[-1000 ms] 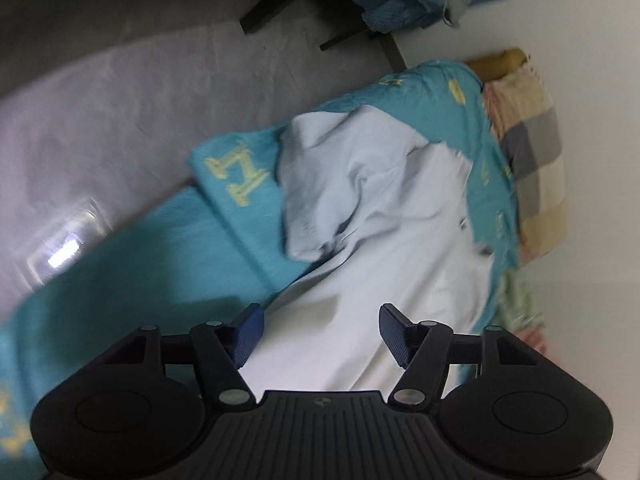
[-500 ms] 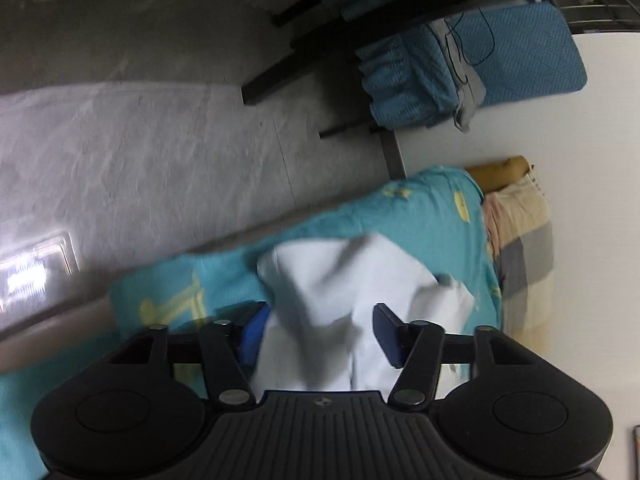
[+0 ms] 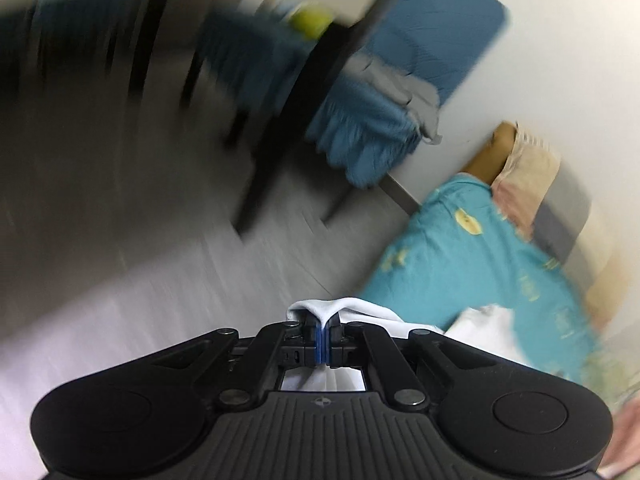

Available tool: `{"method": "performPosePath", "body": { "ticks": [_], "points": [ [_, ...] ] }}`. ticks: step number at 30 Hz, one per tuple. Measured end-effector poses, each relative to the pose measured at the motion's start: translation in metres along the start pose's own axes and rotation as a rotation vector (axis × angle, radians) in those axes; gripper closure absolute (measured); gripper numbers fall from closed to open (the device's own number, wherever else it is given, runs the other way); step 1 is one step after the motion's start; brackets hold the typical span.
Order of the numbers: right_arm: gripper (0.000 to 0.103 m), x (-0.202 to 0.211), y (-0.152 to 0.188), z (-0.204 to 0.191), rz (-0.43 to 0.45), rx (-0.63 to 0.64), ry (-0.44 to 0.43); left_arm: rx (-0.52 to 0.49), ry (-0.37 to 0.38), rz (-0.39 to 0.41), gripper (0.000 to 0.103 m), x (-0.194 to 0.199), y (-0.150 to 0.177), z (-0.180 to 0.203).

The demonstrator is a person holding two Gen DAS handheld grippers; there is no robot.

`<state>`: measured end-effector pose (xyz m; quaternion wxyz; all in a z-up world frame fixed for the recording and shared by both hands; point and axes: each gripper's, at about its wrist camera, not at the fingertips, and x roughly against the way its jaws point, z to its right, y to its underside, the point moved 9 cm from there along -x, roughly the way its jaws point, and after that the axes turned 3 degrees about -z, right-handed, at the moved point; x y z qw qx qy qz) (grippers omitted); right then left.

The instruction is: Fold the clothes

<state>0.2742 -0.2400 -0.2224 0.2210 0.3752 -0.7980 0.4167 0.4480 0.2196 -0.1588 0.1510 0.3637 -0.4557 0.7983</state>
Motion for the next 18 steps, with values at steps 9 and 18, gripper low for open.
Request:
{"method": "performPosePath", "body": {
  "ticks": [9,18],
  "points": [
    [0.029,0.008,-0.010,0.004,0.033,-0.027,-0.011,-0.742,-0.080,0.203,0.101,0.057,0.039,0.174],
    [0.029,0.015,-0.015,0.014,0.062,-0.045,-0.004,-0.909,0.178,0.123,0.098,0.044,0.163,0.291]
  ]
}}
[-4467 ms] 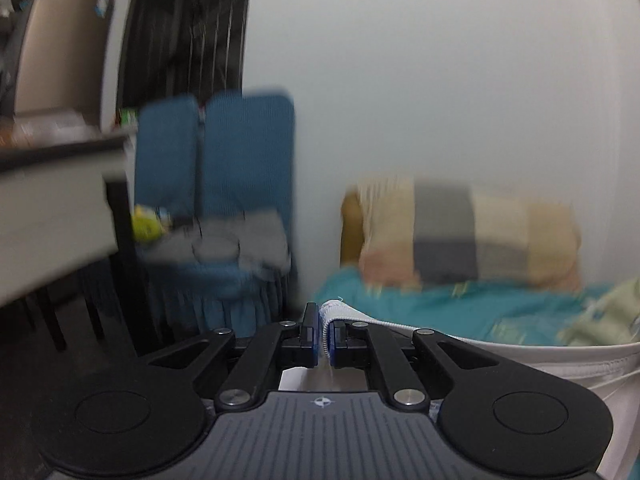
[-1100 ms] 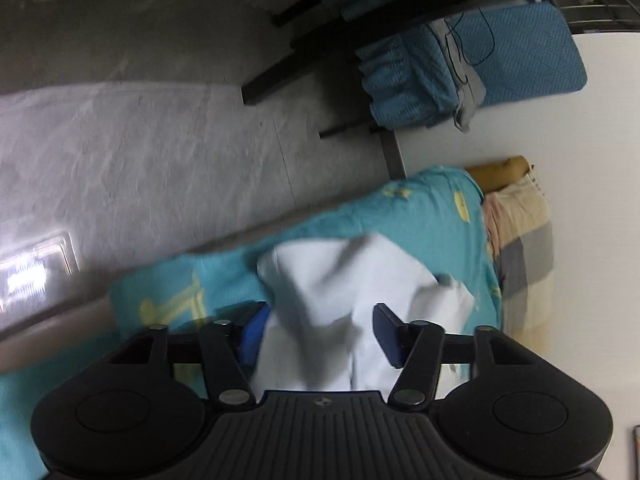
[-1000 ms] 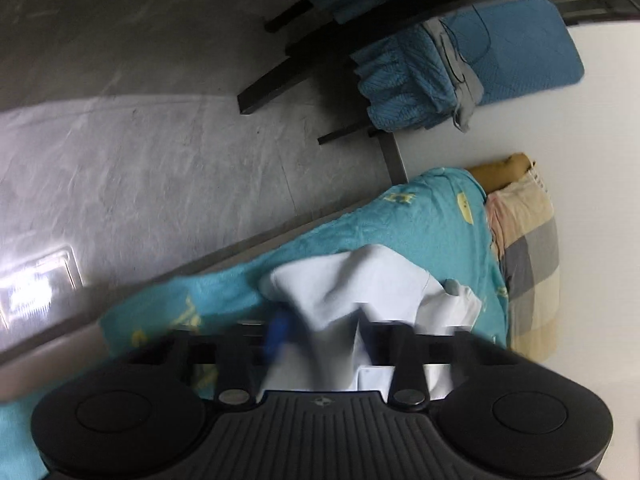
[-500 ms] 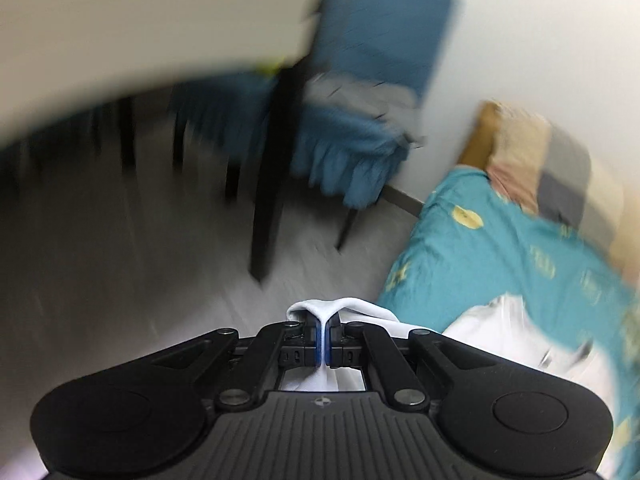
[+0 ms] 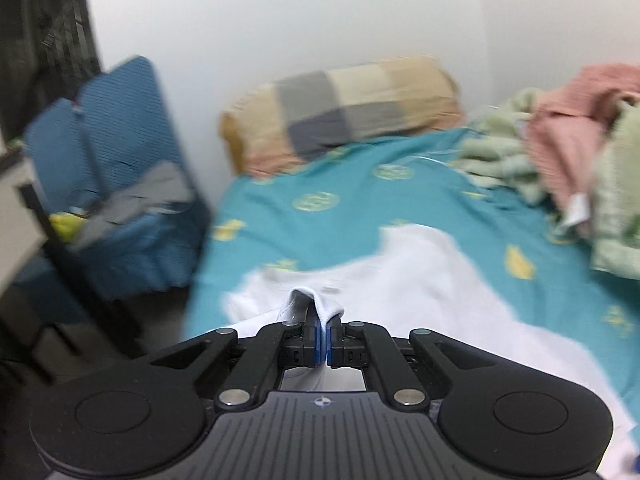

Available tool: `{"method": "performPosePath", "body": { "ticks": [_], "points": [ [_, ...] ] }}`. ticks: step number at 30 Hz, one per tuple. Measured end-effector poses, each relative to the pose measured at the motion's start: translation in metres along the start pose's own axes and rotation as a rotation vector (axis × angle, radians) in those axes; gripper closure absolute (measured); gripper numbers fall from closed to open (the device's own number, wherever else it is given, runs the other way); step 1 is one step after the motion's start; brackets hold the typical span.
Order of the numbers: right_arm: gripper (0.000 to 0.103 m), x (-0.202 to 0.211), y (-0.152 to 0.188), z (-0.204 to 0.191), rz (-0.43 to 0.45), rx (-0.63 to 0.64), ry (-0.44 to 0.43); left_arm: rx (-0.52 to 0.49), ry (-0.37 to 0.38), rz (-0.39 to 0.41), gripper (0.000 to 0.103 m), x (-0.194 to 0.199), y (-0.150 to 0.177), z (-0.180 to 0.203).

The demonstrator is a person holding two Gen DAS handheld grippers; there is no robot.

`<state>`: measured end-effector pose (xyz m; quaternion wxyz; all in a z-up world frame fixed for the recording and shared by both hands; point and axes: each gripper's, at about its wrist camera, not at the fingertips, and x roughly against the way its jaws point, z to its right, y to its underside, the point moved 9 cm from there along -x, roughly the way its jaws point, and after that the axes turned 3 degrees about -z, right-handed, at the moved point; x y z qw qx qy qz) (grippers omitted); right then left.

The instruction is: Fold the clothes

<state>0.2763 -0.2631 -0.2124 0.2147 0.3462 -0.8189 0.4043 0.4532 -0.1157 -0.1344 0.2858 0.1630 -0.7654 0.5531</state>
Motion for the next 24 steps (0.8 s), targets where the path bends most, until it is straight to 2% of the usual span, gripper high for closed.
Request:
{"method": "performPosePath", "body": {
  "ticks": [2,4,5,6,8,11,14,16,19,22,24],
  "points": [
    [0.029,-0.001,0.000,0.003,0.000,-0.004,-0.001,0.008,0.044,-0.020,0.091,-0.007,0.013,0.017],
    [0.029,-0.002,0.000,0.004,-0.001,-0.007,-0.007,0.019,0.084,-0.040,0.078,-0.011,0.026,0.031],
    [0.029,-0.002,0.000,0.005,-0.002,-0.008,-0.011,0.037,0.094,-0.048,0.062,-0.005,0.035,0.029],
    [0.028,-0.003,0.000,0.005,-0.002,-0.009,-0.015,0.055,0.100,-0.047,0.053,0.004,0.044,0.025],
    [0.028,-0.002,-0.001,0.002,0.006,-0.001,-0.033,0.079,0.098,-0.047,0.049,0.032,0.064,0.008],
    [0.028,-0.001,-0.001,-0.005,0.019,0.018,-0.061,0.111,0.030,-0.096,0.047,0.082,0.101,-0.020],
    [0.028,0.002,-0.001,-0.014,0.030,0.050,-0.090,0.157,-0.016,-0.147,0.041,0.135,0.137,-0.040],
    [0.028,0.005,0.001,-0.022,0.043,0.084,-0.113,0.177,-0.006,-0.168,0.041,0.167,0.156,-0.046],
    [0.031,0.012,0.006,-0.037,0.059,0.144,-0.149,0.192,-0.003,-0.133,0.041,0.201,0.169,-0.049],
    [0.037,0.020,0.013,-0.055,0.054,0.192,-0.190,0.204,0.033,-0.114,0.041,0.208,0.170,-0.054],
    [0.038,0.022,0.013,-0.071,0.055,0.230,-0.204,0.213,0.057,-0.102,0.041,0.213,0.171,-0.057]
  ]
}}
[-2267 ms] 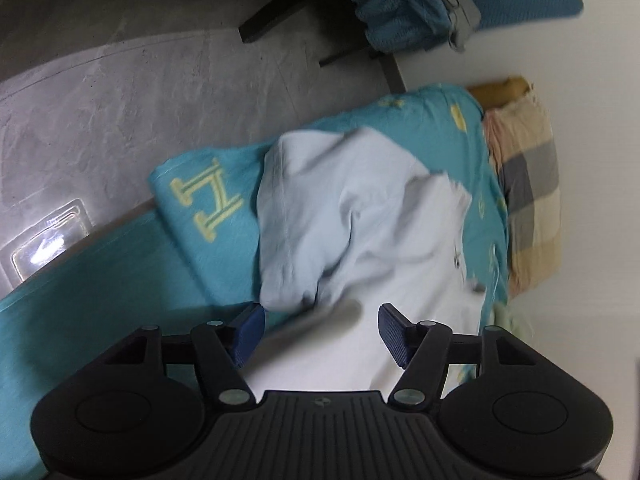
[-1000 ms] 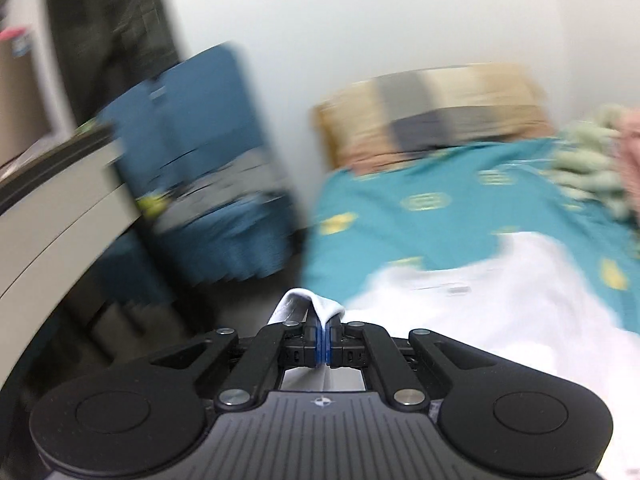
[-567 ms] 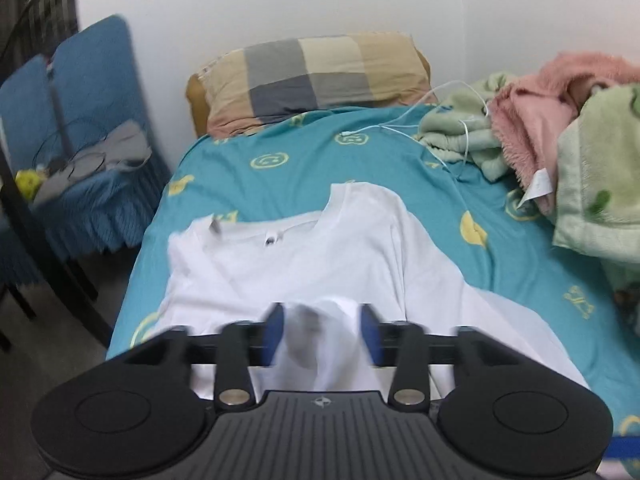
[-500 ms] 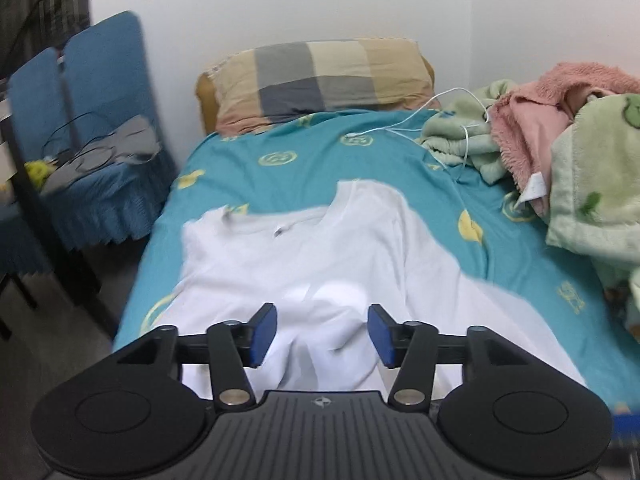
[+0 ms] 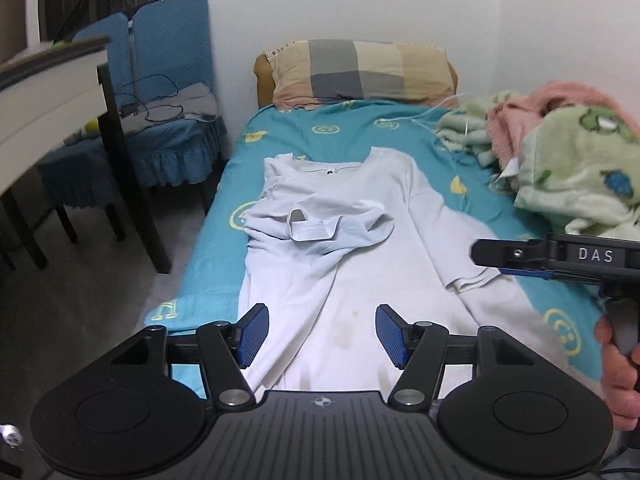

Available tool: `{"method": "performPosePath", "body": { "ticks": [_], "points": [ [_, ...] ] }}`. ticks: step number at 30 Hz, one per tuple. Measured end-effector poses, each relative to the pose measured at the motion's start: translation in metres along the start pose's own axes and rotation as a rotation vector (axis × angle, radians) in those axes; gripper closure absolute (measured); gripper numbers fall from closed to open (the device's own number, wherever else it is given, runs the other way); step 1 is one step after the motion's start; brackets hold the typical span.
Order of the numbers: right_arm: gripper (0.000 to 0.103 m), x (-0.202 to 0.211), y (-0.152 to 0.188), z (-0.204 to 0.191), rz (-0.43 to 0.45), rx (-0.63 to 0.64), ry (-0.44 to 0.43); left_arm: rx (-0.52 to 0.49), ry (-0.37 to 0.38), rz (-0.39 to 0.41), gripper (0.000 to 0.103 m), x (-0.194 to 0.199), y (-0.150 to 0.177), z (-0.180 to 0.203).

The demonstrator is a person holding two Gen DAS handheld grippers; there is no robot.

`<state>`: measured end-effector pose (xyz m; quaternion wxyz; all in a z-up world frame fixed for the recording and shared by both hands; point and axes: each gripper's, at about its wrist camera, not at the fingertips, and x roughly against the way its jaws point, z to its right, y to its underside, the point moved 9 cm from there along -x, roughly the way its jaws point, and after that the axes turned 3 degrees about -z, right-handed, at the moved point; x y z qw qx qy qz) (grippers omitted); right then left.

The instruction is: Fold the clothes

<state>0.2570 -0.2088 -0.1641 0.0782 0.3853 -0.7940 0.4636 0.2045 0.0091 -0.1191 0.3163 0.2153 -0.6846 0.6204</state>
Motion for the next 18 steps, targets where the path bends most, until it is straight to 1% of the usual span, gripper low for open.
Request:
{"method": "performPosePath", "body": {
  "ticks": [3,5,8,10,13,14,15,16,17,18],
  "points": [
    [0.038,-0.012,-0.016,-0.023,0.003,0.081,0.000,0.010,0.003,-0.008,0.042,-0.008,0.003,-0.010],
    [0.038,-0.033,-0.031,-0.035,-0.002,0.091,0.010,0.025,0.008,-0.031,0.042,-0.017,0.009,-0.019],
    [0.037,-0.086,-0.047,-0.052,-0.038,0.099,-0.002,0.063,-0.001,-0.084,0.044,-0.032,0.021,-0.037],
    [0.037,-0.129,-0.053,-0.056,-0.084,0.092,0.015,0.061,-0.005,-0.118,0.044,-0.041,0.031,-0.044],
    [0.037,-0.188,-0.053,-0.063,-0.146,0.134,0.064,0.036,-0.003,-0.174,0.045,-0.056,0.044,-0.047],
    [0.037,-0.207,-0.053,-0.065,-0.166,0.148,0.081,0.022,-0.010,-0.189,0.047,-0.060,0.048,-0.048],
    [0.038,-0.219,-0.052,-0.066,-0.173,0.181,0.106,0.008,-0.012,-0.199,0.052,-0.063,0.051,-0.048],
    [0.040,-0.230,-0.050,-0.066,-0.181,0.213,0.133,0.001,-0.009,-0.208,0.056,-0.065,0.053,-0.048],
    [0.046,-0.238,-0.049,-0.063,-0.192,0.236,0.174,-0.004,-0.002,-0.216,0.064,-0.067,0.055,-0.047],
    [0.073,-0.246,-0.047,-0.060,-0.202,0.258,0.214,-0.006,0.006,-0.220,0.074,-0.067,0.057,-0.048]
  ]
}}
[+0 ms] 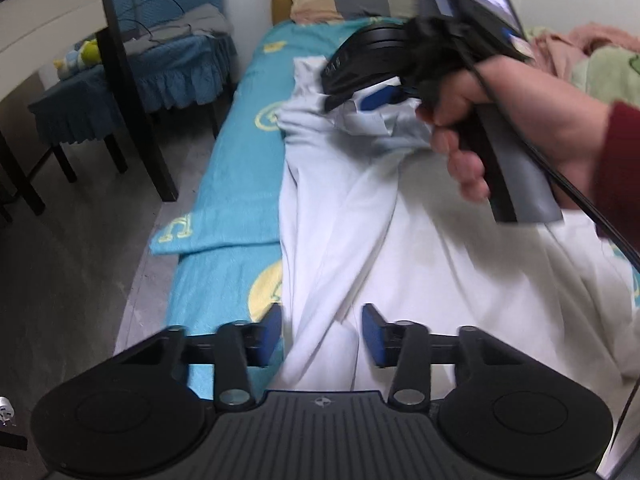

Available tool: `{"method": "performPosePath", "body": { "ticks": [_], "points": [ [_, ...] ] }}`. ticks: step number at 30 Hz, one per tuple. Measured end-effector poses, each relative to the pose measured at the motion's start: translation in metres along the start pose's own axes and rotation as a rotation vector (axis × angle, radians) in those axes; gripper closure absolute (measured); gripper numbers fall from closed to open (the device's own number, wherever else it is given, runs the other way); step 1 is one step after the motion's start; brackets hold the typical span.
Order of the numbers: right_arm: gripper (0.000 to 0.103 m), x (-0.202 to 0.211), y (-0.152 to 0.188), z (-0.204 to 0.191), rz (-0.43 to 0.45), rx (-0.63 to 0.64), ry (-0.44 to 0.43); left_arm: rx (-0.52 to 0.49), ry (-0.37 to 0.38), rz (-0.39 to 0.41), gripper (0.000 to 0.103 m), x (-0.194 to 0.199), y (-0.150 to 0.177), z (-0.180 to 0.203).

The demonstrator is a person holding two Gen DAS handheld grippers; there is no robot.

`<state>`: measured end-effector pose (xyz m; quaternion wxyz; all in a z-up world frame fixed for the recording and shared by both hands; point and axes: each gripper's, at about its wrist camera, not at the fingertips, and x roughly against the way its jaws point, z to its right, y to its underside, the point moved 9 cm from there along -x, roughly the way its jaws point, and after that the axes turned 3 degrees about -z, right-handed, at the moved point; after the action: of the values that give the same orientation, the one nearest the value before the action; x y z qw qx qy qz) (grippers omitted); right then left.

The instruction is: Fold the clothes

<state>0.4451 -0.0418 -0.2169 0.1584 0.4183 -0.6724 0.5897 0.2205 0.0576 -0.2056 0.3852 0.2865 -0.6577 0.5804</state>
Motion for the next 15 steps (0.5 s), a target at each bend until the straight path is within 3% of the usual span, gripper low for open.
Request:
{"method": "performPosePath", "body": {
  "ticks": [1,2,5,10,15],
  "points": [
    [0.096,0.001,-0.003,0.004,0.009,0.000,0.017,-0.002,0.003,0.000,0.080,0.000,0.002,0.000],
    [0.098,0.001,-0.006,0.008,0.018,0.001,0.035,-0.004,0.005,0.003,0.092,0.001,0.003,0.002],
    [0.099,0.009,-0.019,0.022,0.067,-0.009,0.082,-0.007,0.026,0.025,0.098,0.008,0.002,0.005],
    [0.099,0.024,-0.065,0.065,0.188,-0.079,0.162,-0.019,0.102,0.067,0.099,0.023,-0.002,0.017],
    [0.099,0.003,-0.088,0.107,0.201,-0.149,0.224,-0.038,0.163,0.054,0.099,0.022,0.000,0.030]
  ]
}}
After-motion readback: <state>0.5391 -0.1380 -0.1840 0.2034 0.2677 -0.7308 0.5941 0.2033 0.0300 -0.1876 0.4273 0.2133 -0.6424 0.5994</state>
